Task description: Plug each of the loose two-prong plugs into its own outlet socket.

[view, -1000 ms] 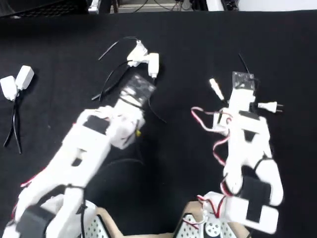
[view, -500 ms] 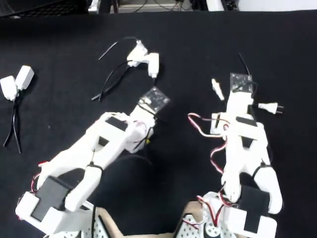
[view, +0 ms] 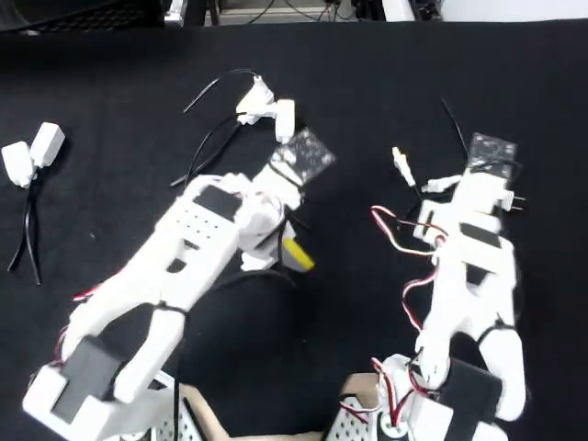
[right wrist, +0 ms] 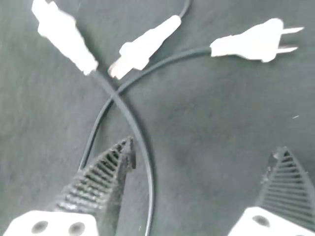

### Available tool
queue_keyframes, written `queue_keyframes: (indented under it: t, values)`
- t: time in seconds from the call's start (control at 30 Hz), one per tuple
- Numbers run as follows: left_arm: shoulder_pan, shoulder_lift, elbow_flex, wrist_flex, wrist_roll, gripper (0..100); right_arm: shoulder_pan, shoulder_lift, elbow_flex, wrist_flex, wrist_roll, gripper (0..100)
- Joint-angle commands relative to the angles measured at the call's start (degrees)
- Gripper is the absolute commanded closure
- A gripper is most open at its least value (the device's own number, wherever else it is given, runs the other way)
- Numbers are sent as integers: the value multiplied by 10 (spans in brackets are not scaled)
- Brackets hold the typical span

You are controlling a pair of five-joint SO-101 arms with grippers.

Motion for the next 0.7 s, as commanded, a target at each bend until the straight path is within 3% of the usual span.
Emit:
queue_keyframes:
  t: [0.0, 0.23, 0.47, 0.57, 0.67]
  values:
    - [-45, -50, -65, 40, -5, 543, 26, -25, -7, -42, -33, 588]
    - [-198, -92, -69, 49, -8, 543, 31, 36, -107, -53, -102, 589]
    - [-316, -98, 7, 62, -10, 543, 57, 290, -328, -40, -151, 589]
    - [-348, -98, 26, 61, -10, 543, 71, 417, -462, 23, -152, 589]
    - [-361, -98, 35, 61, -10, 543, 74, 542, -633, 155, -152, 592]
